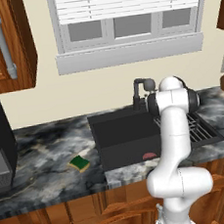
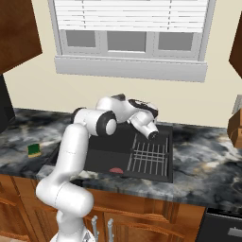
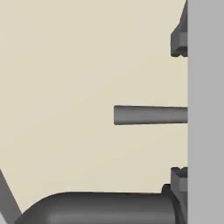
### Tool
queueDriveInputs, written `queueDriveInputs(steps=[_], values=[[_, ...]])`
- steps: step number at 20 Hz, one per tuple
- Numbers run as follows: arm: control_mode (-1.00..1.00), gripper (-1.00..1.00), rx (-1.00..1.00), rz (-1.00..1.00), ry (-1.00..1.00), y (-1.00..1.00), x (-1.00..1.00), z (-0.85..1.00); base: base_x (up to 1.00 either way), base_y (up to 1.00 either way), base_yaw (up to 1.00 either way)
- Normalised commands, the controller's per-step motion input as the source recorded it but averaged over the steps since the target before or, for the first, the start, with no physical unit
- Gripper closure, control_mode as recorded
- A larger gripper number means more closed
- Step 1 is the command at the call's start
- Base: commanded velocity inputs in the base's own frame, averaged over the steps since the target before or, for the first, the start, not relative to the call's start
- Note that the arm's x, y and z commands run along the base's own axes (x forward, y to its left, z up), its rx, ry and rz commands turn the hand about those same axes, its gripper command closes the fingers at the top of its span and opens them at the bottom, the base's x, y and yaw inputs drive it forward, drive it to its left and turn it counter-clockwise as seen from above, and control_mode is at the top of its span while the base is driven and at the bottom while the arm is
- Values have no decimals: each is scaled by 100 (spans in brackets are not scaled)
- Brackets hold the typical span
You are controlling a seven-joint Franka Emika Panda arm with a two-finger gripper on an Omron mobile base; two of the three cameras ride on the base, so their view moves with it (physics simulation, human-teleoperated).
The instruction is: Soak the sponge with water for a few seconds and then drop it inside the sink.
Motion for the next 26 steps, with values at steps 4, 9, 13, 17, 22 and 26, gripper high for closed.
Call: queueDriveInputs(steps=[4, 9, 13, 17, 22, 26], values=[[-100, -100, 0, 0, 0, 0, 14, -8, 0, 0, 0], [-100, -100, 0, 0, 0, 0, 11, -5, 0, 0, 0], [-100, -100, 0, 0, 0, -17, 1, 0, 0, 0, 0], [-100, -100, 0, 0, 0, -29, 0, 0, 0, 0, 0], [-100, -100, 0, 0, 0, -33, 0, 0, 0, 0, 0], [-100, -100, 0, 0, 0, -33, 3, 0, 0, 0, 0]])
